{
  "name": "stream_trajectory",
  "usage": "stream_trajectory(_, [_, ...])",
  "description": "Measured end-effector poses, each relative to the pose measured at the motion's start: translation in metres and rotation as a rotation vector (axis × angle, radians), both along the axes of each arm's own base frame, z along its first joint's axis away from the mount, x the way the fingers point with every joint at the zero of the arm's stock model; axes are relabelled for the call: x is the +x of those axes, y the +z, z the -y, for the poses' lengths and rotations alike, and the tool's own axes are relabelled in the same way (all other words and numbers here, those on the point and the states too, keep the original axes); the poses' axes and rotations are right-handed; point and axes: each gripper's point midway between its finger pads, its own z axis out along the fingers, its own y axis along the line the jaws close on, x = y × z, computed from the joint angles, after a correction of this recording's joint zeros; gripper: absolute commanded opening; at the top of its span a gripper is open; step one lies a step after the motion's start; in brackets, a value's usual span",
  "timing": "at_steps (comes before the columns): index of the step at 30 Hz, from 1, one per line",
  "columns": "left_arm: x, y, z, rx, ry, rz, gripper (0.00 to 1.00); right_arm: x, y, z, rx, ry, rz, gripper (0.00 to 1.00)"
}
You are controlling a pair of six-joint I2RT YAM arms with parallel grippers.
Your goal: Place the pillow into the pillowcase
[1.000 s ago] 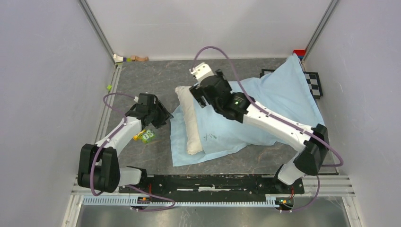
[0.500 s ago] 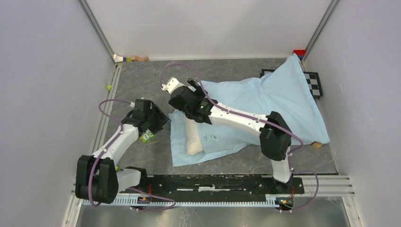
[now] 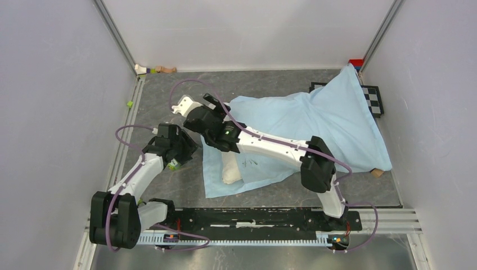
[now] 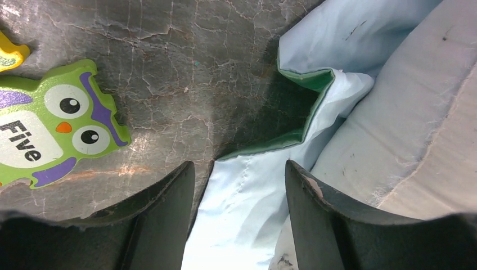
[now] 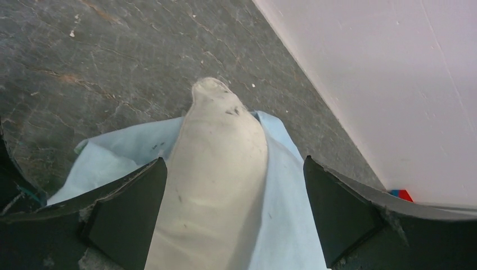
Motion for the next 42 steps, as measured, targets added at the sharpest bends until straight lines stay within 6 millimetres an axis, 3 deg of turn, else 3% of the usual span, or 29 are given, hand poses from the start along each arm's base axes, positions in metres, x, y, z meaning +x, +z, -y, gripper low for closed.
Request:
stream_trajectory(5, [-0.001,0.003,-0.005,-0.012,0.02,0.005,0.69,0.009,-0.03,-0.013,-0.058,0.004,-0.038,0.98])
stream_trajectory(9, [-0.006,-0.001,-0.011,-0.016,0.04,0.001,0.71,0.017,-0.063,-0.001,-0.142,-0.031,-0.086,0.98])
stream_trajectory(16, [-0.011,-0.002,-0.011,-0.032,0.038,-0.007,0.72,0.033,-0.093,0.018,-0.188,-0.084,-0.129,0.95])
stream_trajectory(18, [-0.011,-0.002,-0.01,-0.034,0.035,-0.009,0.74,0.037,-0.096,0.02,-0.182,-0.094,-0.135,0.74])
stream_trajectory(20, [-0.012,-0.002,-0.01,-0.037,0.034,-0.009,0.76,0.038,-0.1,0.021,-0.179,-0.097,-0.144,0.39])
stream_trajectory(22, [-0.012,0.0,-0.007,-0.05,0.025,-0.007,0.78,0.039,-0.102,0.023,-0.172,-0.106,-0.153,0.12])
stream_trajectory(23, [-0.012,0.001,-0.006,-0.057,0.02,-0.004,0.78,0.04,-0.102,0.025,-0.156,-0.119,-0.156,0.02])
stream_trajectory(26, [-0.01,0.009,-0.001,-0.083,0.0,0.01,0.79,0.04,-0.102,0.028,-0.136,-0.122,-0.172,0.0])
stream_trajectory(31, [0.001,0.036,0.013,-0.139,-0.053,0.071,0.79,0.024,-0.075,0.037,0.007,-0.071,-0.234,0.0])
stream_trajectory(36, [0.013,0.067,0.041,-0.178,-0.152,0.156,0.77,0.003,-0.009,0.054,0.232,0.0,-0.261,0.0])
stream_trajectory(39, [0.017,0.073,0.062,-0.214,-0.2,0.173,0.76,-0.006,0.022,0.065,0.366,0.046,-0.266,0.0])
stream_trajectory(42, [0.02,0.07,0.084,-0.244,-0.236,0.163,0.75,-0.017,0.035,0.075,0.459,0.087,-0.277,0.0])
